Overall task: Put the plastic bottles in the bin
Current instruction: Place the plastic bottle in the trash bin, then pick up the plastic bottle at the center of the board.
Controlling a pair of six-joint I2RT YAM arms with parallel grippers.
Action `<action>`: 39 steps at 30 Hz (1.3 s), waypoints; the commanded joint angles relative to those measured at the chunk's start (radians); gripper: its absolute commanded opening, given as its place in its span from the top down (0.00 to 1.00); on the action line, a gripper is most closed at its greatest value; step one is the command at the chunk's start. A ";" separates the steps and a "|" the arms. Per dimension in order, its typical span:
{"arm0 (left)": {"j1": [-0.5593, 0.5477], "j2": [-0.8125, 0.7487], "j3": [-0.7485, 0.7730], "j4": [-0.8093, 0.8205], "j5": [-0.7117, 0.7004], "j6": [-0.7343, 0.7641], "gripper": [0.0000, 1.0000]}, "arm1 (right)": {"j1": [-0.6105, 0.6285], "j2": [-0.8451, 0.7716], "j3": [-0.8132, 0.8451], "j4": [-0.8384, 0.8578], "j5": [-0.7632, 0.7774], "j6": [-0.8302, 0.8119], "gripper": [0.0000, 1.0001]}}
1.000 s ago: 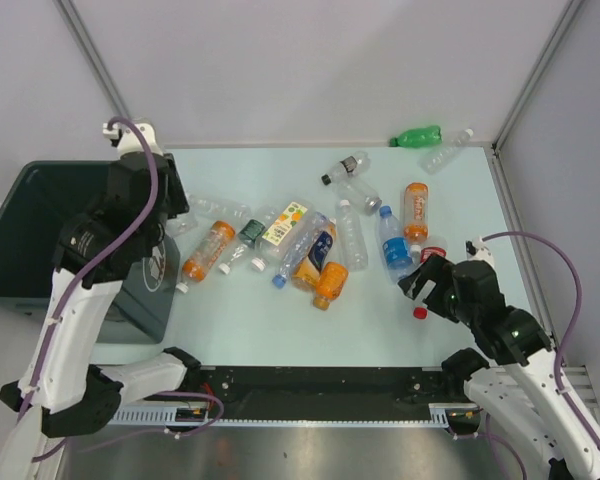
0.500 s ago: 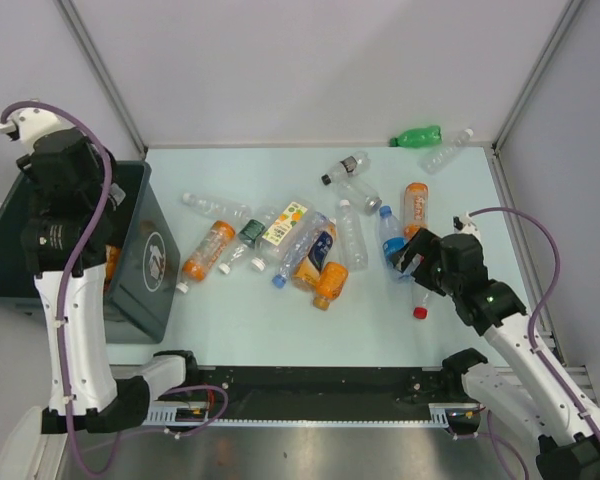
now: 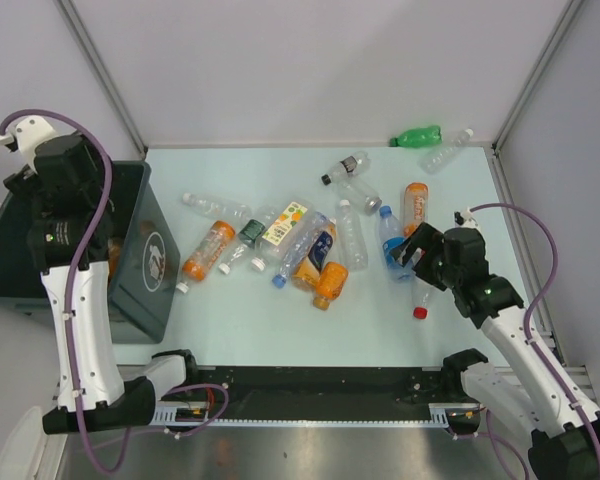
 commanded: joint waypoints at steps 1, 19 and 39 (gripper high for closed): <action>0.011 -0.044 -0.007 0.057 0.040 0.005 0.00 | -0.008 0.002 0.004 0.034 -0.029 -0.014 0.00; 0.005 -0.063 -0.090 0.115 0.557 0.040 0.00 | -0.073 0.030 0.005 0.016 -0.040 -0.046 0.00; -0.584 -0.112 -0.412 0.281 0.609 0.045 0.00 | -0.074 0.060 0.005 -0.016 -0.051 -0.063 0.00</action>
